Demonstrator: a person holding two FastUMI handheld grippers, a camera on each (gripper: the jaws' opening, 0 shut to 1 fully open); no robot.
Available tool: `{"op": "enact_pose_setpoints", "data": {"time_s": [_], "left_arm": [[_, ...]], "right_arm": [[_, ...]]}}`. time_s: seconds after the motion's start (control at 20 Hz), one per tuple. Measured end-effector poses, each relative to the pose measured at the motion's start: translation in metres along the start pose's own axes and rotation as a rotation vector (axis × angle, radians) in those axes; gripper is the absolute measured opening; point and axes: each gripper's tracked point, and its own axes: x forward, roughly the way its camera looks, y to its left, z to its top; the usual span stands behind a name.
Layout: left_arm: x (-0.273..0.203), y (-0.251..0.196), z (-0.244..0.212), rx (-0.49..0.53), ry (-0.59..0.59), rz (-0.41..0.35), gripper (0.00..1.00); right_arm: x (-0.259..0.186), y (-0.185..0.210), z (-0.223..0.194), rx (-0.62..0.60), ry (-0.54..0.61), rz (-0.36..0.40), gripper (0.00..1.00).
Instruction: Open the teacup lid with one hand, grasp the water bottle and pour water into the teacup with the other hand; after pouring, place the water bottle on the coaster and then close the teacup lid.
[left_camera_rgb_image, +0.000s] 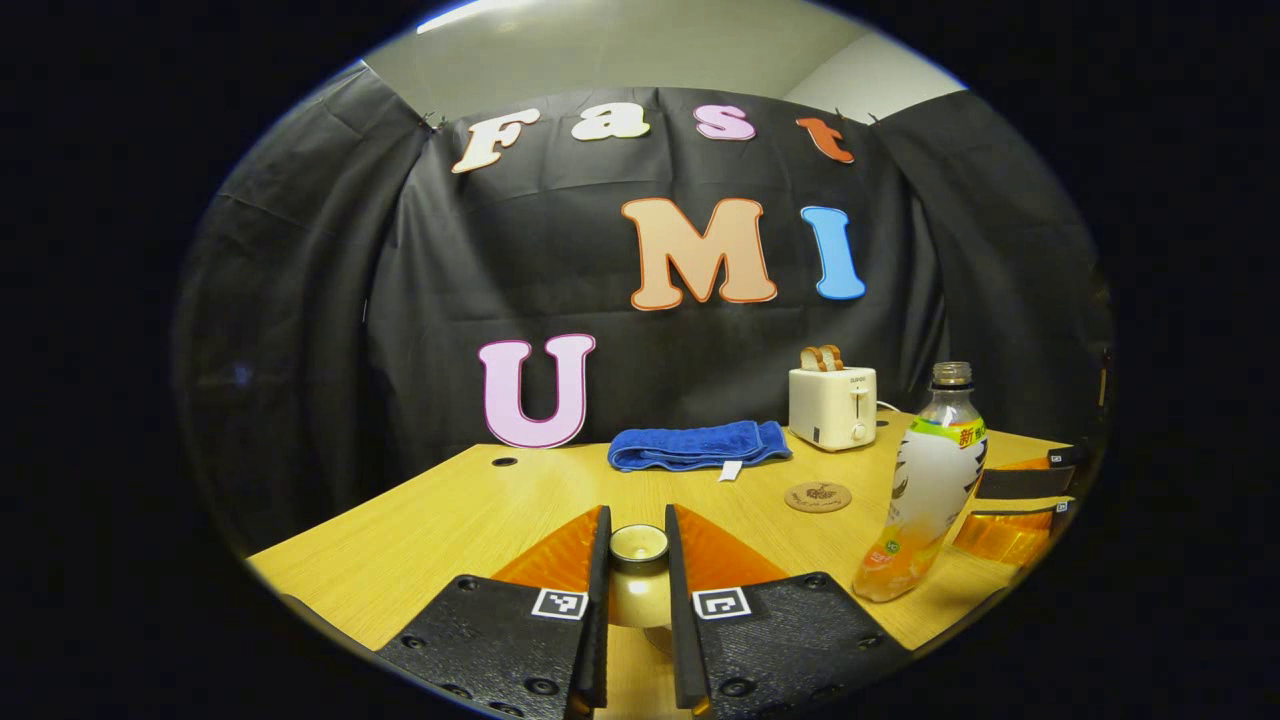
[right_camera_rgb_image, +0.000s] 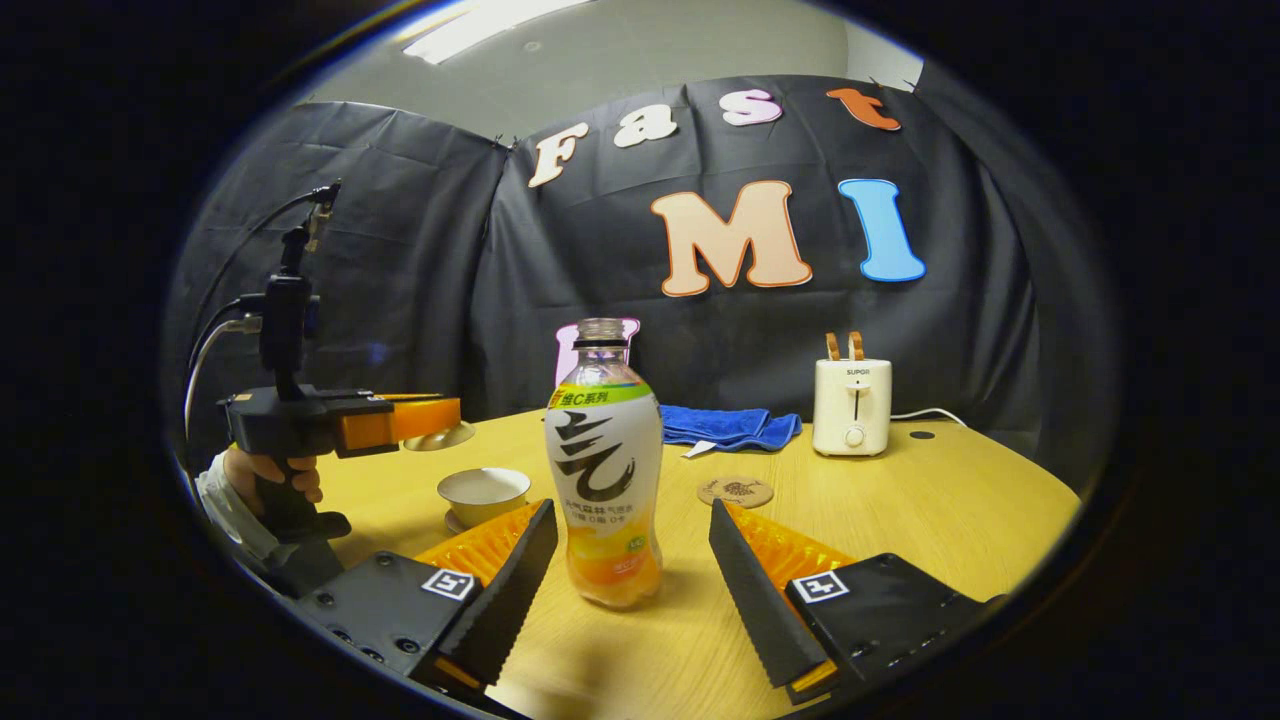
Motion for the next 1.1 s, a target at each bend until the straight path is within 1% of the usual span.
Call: {"op": "enact_pose_setpoints", "data": {"time_s": [0.05, 0.1, 0.2, 0.25, 0.3, 0.35, 0.5, 0.55, 0.7, 0.75, 0.9, 0.95, 1.05, 1.1], "left_arm": [[-0.001, 0.003, 0.000, -0.002, -0.002, 0.006, 0.23], [-0.002, 0.006, 0.001, -0.004, -0.004, 0.012, 0.23], [-0.003, 0.012, 0.000, -0.010, -0.005, 0.021, 0.23], [-0.003, 0.014, -0.002, -0.012, -0.003, 0.025, 0.23], [-0.004, 0.017, -0.003, -0.013, -0.002, 0.031, 0.23], [-0.005, 0.019, -0.003, -0.015, -0.001, 0.034, 0.23], [-0.006, 0.025, -0.005, -0.023, 0.000, 0.044, 0.23], [-0.006, 0.027, -0.005, -0.024, -0.001, 0.047, 0.23], [-0.006, 0.031, -0.006, -0.026, -0.001, 0.053, 0.23], [-0.008, 0.033, -0.007, -0.029, -0.002, 0.055, 0.23], [-0.008, 0.038, -0.010, -0.029, 0.000, 0.064, 0.23], [-0.009, 0.040, -0.011, -0.032, 0.003, 0.067, 0.23], [-0.010, 0.044, -0.012, -0.031, 0.004, 0.074, 0.23], [-0.011, 0.047, -0.012, -0.030, 0.001, 0.079, 0.23]], "right_arm": [[0.003, 0.002, 0.000, -0.004, 0.003, 0.004, 1.00], [0.006, 0.005, -0.001, -0.007, 0.005, 0.006, 0.98], [0.013, 0.008, -0.002, -0.008, 0.011, 0.002, 0.98], [0.016, 0.009, -0.002, -0.007, 0.015, 0.001, 1.00], [0.019, 0.010, -0.003, -0.007, 0.021, -0.002, 1.00], [0.023, 0.011, -0.005, -0.007, 0.031, 0.000, 0.98], [0.031, 0.013, -0.008, -0.004, 0.053, -0.010, 0.98], [0.034, 0.013, -0.009, -0.002, 0.062, -0.012, 0.94], [0.043, 0.014, -0.013, 0.001, 0.085, -0.022, 0.95], [0.044, 0.014, -0.013, 0.003, 0.090, -0.025, 0.87], [0.047, 0.016, -0.014, -0.006, 0.102, -0.032, 0.71], [0.048, 0.016, -0.015, -0.013, 0.107, -0.035, 0.71], [0.051, 0.015, -0.016, -0.030, 0.112, -0.037, 0.67], [0.052, 0.013, -0.015, -0.051, 0.117, -0.042, 0.66]]}}
